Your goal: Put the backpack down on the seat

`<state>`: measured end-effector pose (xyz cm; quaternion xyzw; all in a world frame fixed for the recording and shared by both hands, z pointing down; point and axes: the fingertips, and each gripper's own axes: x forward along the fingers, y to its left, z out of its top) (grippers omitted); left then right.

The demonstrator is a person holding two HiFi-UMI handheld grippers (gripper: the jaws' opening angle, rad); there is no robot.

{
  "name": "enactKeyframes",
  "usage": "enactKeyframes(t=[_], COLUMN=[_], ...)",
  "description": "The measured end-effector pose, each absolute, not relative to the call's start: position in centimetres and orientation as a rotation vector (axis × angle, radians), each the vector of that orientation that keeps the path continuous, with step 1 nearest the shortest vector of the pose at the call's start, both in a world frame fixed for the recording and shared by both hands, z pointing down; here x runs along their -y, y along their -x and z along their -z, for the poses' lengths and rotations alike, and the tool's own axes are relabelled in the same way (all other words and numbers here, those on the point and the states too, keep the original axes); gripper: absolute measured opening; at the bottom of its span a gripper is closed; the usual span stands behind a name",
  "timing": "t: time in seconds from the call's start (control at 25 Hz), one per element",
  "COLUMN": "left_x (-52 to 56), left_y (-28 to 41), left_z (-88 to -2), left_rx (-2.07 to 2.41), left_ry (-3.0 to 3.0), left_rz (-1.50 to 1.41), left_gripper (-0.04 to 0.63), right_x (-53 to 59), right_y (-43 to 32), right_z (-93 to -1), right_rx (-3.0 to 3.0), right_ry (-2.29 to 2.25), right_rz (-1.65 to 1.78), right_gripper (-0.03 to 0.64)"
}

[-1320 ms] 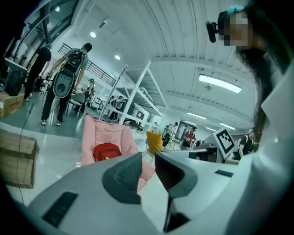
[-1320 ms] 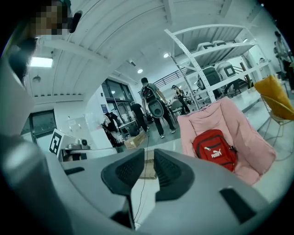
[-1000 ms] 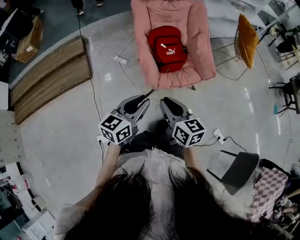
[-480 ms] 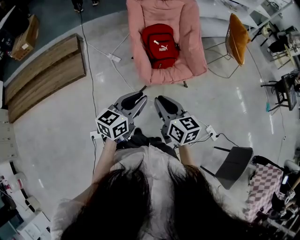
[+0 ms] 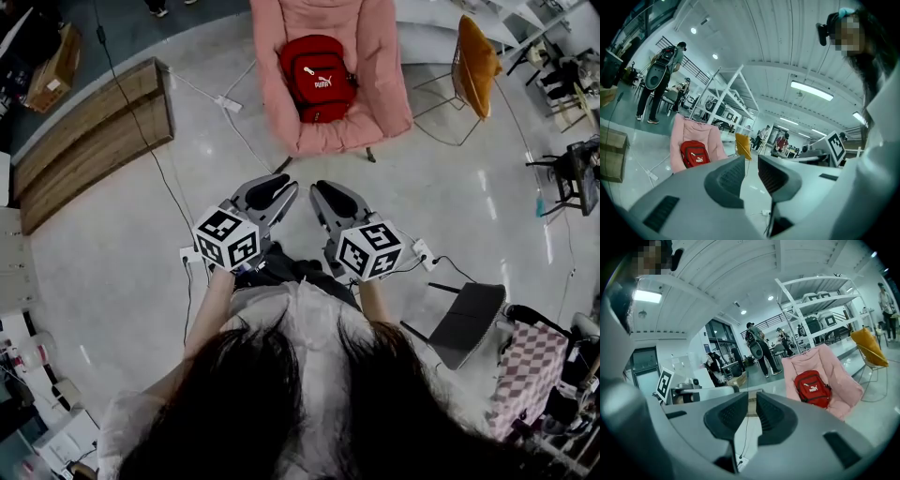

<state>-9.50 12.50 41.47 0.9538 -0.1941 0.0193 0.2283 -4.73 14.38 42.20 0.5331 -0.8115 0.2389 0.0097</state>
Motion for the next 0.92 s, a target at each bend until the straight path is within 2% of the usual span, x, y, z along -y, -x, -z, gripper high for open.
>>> enactKeyframes(t=[0.92], left_x=[-11.5], left_y=[9.3], left_z=[-40.6], left_rx=[0.665], left_ry=[-2.657], left_rz=[-0.045], left_gripper=[0.098], right_x=[-15.9], right_y=[1.5], right_z=[-42.0], right_rx=[2.517], right_ry=[-1.676], right_rz=[-0.685], right_gripper=[0.066])
